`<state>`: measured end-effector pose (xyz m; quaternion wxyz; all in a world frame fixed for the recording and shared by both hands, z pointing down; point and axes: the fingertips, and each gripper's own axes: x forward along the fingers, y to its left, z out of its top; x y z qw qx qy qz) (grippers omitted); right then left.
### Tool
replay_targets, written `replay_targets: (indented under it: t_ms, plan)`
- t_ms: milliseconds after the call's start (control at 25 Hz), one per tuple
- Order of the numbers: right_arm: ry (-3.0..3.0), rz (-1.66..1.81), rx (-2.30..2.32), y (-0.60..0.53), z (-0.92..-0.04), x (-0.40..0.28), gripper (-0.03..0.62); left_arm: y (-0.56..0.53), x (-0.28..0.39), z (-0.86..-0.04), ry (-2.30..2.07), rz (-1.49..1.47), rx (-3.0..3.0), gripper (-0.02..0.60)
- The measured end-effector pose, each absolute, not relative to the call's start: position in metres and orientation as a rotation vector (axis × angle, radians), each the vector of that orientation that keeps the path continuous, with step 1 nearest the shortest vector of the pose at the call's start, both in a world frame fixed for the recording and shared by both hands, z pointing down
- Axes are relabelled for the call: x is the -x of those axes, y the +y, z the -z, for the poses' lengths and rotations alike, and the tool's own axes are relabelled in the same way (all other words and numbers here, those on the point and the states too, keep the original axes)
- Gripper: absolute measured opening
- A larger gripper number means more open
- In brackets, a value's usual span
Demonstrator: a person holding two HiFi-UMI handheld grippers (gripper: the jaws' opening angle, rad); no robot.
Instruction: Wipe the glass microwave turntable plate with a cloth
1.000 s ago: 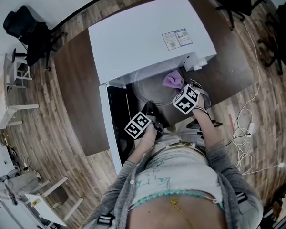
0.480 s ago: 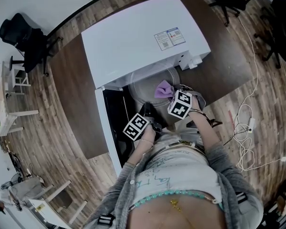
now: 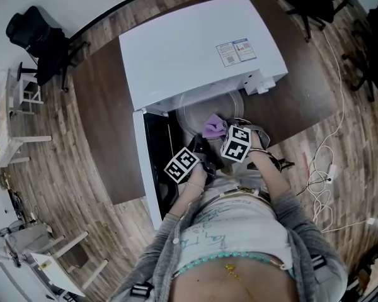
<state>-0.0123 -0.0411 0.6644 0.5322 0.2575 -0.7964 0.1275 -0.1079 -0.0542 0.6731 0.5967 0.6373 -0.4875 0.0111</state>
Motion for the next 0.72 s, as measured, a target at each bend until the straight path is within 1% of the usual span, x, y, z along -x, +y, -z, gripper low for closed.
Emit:
replay_targets:
  t_ms: [280,720]
  plan:
    - [-1.903,-0.346,-0.643,-0.044,-0.657,0.004,0.109,-0.052,0.11,-0.674,-1.078,0.037,-1.442,0.059]
    - [-1.939,-0.403,-0.899,-0.072,-0.617,-0.061,0.109,-0.048,0.11,-0.671,-1.039,0.126,-1.438,0.046]
